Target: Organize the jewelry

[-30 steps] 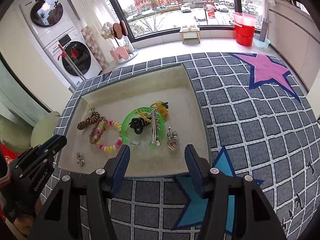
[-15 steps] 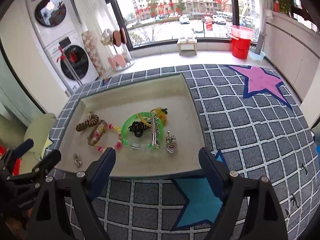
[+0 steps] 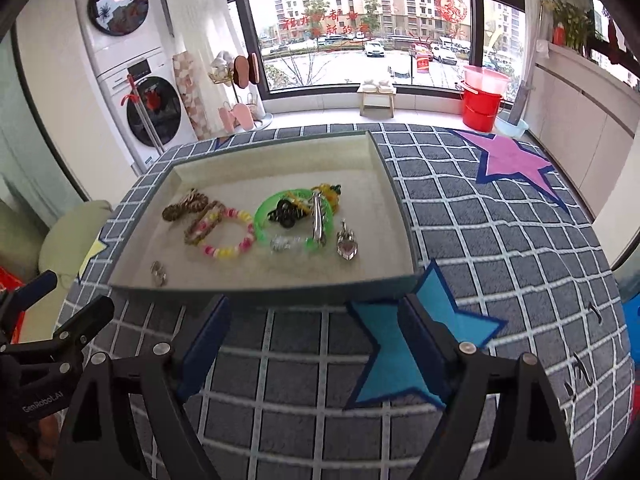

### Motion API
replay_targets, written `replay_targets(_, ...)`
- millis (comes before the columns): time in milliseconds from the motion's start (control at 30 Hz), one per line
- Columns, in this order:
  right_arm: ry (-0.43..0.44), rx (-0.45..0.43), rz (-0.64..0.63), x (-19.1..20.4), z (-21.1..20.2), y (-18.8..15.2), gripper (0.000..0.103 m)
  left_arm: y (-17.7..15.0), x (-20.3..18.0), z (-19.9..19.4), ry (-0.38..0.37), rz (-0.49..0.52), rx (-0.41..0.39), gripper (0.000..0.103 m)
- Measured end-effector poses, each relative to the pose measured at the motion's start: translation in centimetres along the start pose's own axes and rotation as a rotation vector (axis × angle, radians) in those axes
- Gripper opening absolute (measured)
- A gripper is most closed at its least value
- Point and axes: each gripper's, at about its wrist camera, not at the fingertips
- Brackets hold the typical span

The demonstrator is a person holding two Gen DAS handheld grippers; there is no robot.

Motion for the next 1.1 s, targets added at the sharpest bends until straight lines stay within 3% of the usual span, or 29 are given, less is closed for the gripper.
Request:
replay_targets(333, -0.023, -0.056, 0.004, 0.6, -3.8, -3.2, 0.087, -3.8, 0.5, -2.7, -0.001, -0.041, 0.012, 0.103)
replay_targets(600, -0.051, -0.129, -0.04, 2.1, -6.8, -5.2, 0.087, -5.5, 0.0, -6.2, 0.017, -0.04, -0.054, 0.103)
replay_targets(1100, -0.032, -0.138, -0.047, 3.1, -8.1, -6.4, 0.087, -6.1, 0.5, -7.8, 0.016, -0.055, -0.068, 0.103)
Point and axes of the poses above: each gripper's, at about its wrist camera, not at the fingertips, and z roughly the way its jaws point, x to its left, y to its top, and after that the axes turned 6 degrees about x, right-handed
